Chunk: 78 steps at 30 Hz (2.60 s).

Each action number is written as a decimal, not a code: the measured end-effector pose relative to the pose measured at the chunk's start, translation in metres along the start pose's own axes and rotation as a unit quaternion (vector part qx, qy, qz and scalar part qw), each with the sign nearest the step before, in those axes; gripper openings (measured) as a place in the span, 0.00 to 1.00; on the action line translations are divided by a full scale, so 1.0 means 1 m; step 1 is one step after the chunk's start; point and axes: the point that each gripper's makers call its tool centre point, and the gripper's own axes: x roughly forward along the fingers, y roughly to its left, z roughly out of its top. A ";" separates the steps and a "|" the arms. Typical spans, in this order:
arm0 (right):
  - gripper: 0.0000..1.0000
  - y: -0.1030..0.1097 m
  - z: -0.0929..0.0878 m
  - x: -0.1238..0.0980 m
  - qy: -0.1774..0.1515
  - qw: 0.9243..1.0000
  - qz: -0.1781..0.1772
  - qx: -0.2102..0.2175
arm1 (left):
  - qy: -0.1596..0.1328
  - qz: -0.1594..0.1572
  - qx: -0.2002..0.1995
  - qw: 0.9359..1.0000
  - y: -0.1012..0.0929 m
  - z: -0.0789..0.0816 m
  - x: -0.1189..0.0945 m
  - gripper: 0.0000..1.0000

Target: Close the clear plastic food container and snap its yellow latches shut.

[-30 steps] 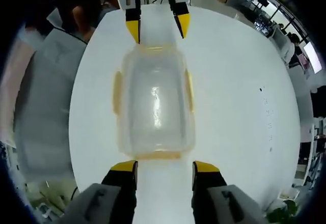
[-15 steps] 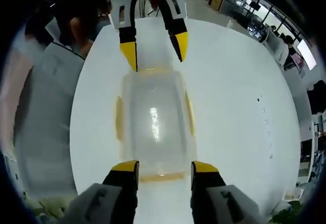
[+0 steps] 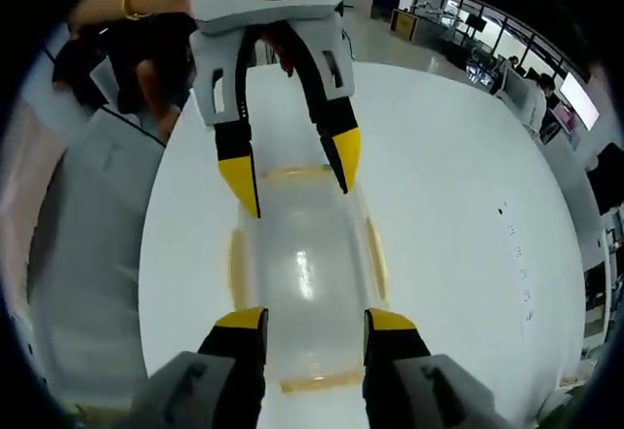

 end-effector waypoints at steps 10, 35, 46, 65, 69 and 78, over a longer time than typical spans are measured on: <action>0.40 -0.001 0.005 0.007 -0.002 1.000 0.006 -0.002 | -0.016 -0.005 -0.006 1.000 -0.005 0.003 0.010 0.46; 0.54 -0.009 0.018 0.011 -0.024 0.999 -0.018 -0.015 | -0.006 0.000 0.024 1.000 -0.013 0.004 0.016 0.62; 0.63 -0.015 0.024 0.020 -0.029 0.999 0.017 0.005 | 0.008 0.026 0.059 0.998 -0.013 0.001 0.021 0.63; 0.66 -0.013 0.023 0.030 -0.014 0.995 0.094 0.027 | 0.007 0.058 0.113 0.992 -0.023 0.009 0.035 0.56; 0.65 -0.014 0.024 0.033 -0.006 0.993 0.112 0.032 | 0.004 0.067 0.132 0.989 -0.024 0.010 0.039 0.55; 0.61 -0.018 0.027 0.037 -0.019 0.989 0.137 0.057 | -0.005 0.072 0.131 0.989 -0.022 0.011 0.040 0.54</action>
